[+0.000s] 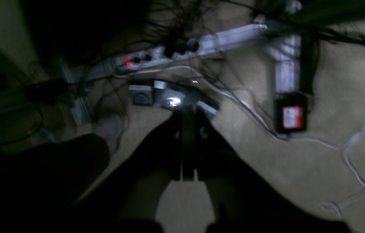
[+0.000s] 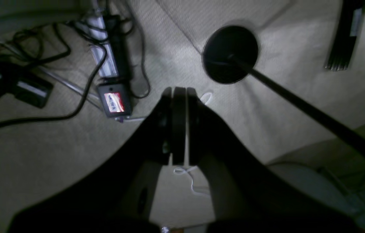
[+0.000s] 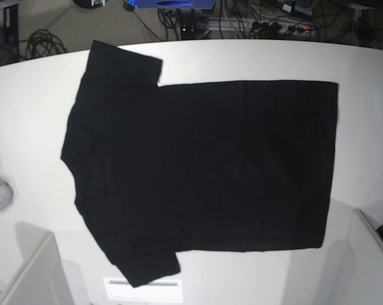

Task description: Fold the T-shirt properly

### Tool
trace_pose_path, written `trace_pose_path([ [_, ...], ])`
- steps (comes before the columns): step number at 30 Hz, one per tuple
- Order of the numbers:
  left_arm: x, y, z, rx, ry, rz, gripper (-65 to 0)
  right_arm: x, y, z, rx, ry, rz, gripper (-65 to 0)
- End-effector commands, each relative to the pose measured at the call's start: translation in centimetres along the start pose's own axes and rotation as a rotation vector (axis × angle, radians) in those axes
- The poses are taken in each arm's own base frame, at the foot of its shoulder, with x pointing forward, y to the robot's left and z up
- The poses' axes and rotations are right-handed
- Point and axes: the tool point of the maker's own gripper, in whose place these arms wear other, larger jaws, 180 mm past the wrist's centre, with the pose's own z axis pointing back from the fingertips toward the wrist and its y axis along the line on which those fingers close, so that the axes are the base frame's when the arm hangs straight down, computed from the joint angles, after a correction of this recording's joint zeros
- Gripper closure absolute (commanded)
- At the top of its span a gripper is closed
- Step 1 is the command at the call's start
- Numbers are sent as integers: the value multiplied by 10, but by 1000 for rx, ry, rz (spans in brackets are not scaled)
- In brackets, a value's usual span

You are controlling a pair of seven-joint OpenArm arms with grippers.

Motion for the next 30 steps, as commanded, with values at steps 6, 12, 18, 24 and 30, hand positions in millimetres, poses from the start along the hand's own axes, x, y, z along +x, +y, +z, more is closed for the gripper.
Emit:
trace_pose_path([
  [6, 41, 30, 47, 67, -198, -9, 0, 20, -15, 37, -43, -87, -32, 0],
  [12, 78, 60, 73, 142, -307, 6, 0, 67, -30, 76, -104, -242, -91, 0],
  [18, 130, 91, 108, 202, -465, 136, 0, 128, -39, 118, -124, -396, -75, 0],
  [24, 180, 105, 143, 237, -603, 118, 0, 199, -38, 157, -121, -530, -85, 0],
  [30, 202, 126, 154, 279, -684, 185, 0, 232, -16, 155, -10, -590, -178, -134],
])
